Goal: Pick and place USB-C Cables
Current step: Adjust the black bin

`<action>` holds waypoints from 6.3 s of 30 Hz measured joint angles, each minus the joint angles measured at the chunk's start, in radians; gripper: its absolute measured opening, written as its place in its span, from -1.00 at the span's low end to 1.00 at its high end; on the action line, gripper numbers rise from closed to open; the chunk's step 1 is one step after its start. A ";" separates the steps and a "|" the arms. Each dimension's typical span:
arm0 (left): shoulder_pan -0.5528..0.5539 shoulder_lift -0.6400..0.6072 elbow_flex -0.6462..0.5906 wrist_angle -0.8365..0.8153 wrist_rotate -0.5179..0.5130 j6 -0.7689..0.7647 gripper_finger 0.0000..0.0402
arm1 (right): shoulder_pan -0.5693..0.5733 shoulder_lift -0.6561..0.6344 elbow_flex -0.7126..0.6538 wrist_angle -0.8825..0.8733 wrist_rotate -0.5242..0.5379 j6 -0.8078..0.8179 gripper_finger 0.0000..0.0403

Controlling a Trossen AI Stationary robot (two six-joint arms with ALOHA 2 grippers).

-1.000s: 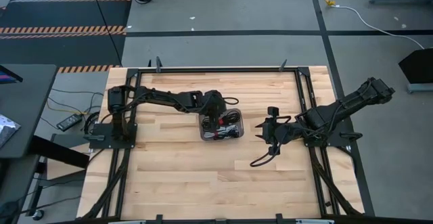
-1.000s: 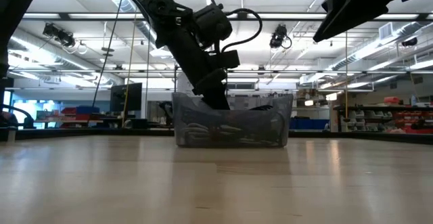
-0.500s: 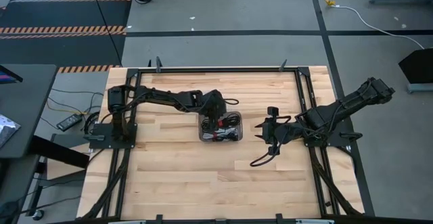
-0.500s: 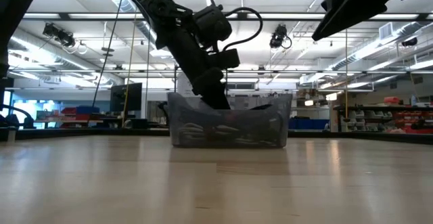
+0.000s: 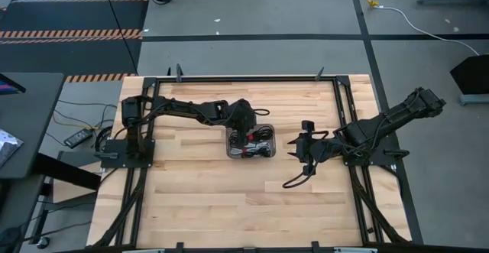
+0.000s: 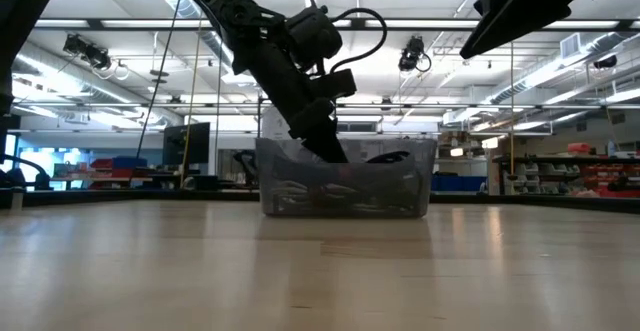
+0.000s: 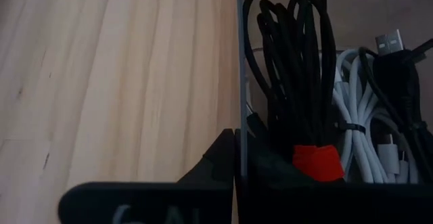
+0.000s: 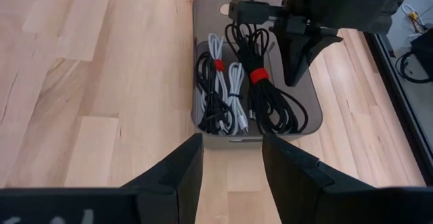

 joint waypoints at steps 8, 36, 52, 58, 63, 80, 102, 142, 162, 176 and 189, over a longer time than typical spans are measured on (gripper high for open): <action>0.000 0.000 0.000 0.000 0.000 -0.003 -0.96 | 0.000 0.000 0.000 0.000 0.000 0.001 -0.21; 0.000 0.000 0.001 0.002 -0.057 -0.028 -0.57 | 0.000 0.000 0.000 -0.001 -0.005 0.002 -0.21; -0.027 -0.003 0.001 0.000 -0.060 0.032 -0.56 | 0.000 0.000 0.000 -0.001 -0.009 0.001 -0.21; -0.026 -0.003 0.001 0.000 -0.060 0.035 -0.56 | 0.000 0.000 0.000 -0.001 -0.009 0.002 -0.21; -0.026 -0.003 0.001 0.000 -0.060 0.075 -0.58 | 0.000 0.000 0.000 -0.001 -0.009 0.002 -0.21; -0.013 -0.003 0.001 -0.006 -0.059 0.078 -0.63 | 0.000 0.000 0.000 -0.001 -0.009 0.003 -0.21; -0.013 -0.003 0.001 -0.008 -0.058 0.105 -0.75 | 0.000 0.000 0.000 -0.001 -0.009 0.003 -0.21; -0.012 -0.005 0.002 -0.021 -0.013 0.257 -0.75 | 0.000 0.000 0.000 -0.001 -0.009 0.004 -0.21; -0.001 -0.003 0.000 -0.016 -0.015 0.199 -0.68 | 0.000 0.000 0.000 -0.001 -0.009 0.005 -0.21; -0.002 -0.003 0.000 -0.007 -0.016 0.160 -0.45 | 0.000 0.000 0.000 -0.001 -0.009 0.005 -0.21; -0.003 -0.003 0.000 0.001 -0.015 0.110 0.05 | 0.000 0.000 0.000 -0.001 -0.010 0.004 -0.21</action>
